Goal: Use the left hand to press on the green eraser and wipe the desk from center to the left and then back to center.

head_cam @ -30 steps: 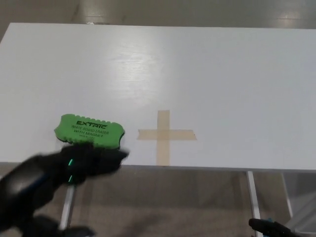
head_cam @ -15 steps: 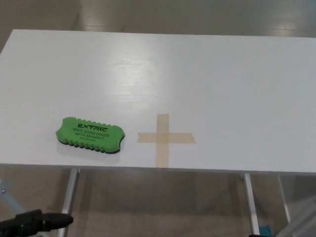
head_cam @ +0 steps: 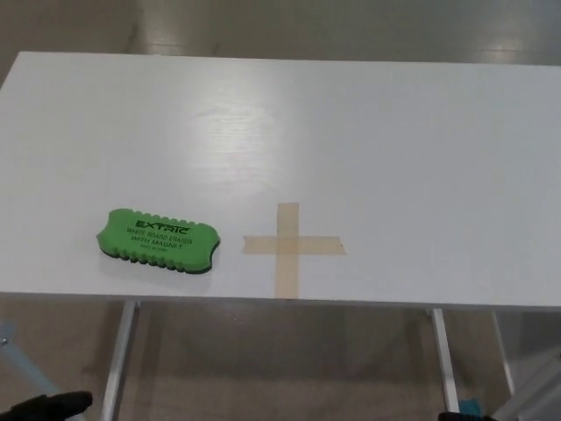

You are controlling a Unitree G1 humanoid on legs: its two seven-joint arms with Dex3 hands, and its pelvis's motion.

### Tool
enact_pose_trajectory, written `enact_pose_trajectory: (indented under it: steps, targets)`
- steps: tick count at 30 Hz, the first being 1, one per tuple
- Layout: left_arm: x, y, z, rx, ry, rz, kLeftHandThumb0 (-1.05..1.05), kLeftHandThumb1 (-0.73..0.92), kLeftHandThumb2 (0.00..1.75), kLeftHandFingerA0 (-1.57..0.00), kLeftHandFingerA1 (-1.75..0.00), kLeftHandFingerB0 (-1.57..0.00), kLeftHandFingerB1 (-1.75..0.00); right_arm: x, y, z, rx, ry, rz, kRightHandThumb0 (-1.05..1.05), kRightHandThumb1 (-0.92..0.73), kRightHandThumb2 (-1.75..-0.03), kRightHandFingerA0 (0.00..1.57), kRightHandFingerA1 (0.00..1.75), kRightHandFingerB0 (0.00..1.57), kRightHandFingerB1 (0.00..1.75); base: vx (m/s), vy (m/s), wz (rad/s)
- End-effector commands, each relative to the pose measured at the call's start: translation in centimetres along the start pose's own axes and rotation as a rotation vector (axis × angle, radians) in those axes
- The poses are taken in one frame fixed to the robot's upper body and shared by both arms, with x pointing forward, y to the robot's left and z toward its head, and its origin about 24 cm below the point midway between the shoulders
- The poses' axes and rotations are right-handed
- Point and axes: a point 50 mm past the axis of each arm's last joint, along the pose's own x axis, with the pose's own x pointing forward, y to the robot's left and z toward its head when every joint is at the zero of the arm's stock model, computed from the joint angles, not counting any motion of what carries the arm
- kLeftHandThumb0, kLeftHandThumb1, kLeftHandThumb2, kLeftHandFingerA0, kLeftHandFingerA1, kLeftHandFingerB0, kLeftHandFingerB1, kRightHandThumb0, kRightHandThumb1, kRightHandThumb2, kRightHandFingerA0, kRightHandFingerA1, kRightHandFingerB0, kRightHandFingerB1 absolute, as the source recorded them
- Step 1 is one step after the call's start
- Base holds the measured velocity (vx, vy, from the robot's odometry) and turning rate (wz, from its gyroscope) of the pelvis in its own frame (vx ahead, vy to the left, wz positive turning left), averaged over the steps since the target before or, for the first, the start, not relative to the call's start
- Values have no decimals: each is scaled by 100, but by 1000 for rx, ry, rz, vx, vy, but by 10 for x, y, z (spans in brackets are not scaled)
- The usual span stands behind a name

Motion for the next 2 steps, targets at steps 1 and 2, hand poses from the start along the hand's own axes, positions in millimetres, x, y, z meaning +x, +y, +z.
enact_pose_trajectory:
  steps: [1,2]
  targets:
    - [10,8,-32,-12,231,268,-43,56,57,-39,-42,-41,-36,0,-6,-1,-34,0,-5,-24,-66,-59,65,51,69,53,0,0,0]
    - [10,8,-32,-12,231,268,-43,56,57,-39,-42,-41,-36,0,-6,-1,-34,0,-5,-24,-66,-59,65,51,69,53,0,0,0]
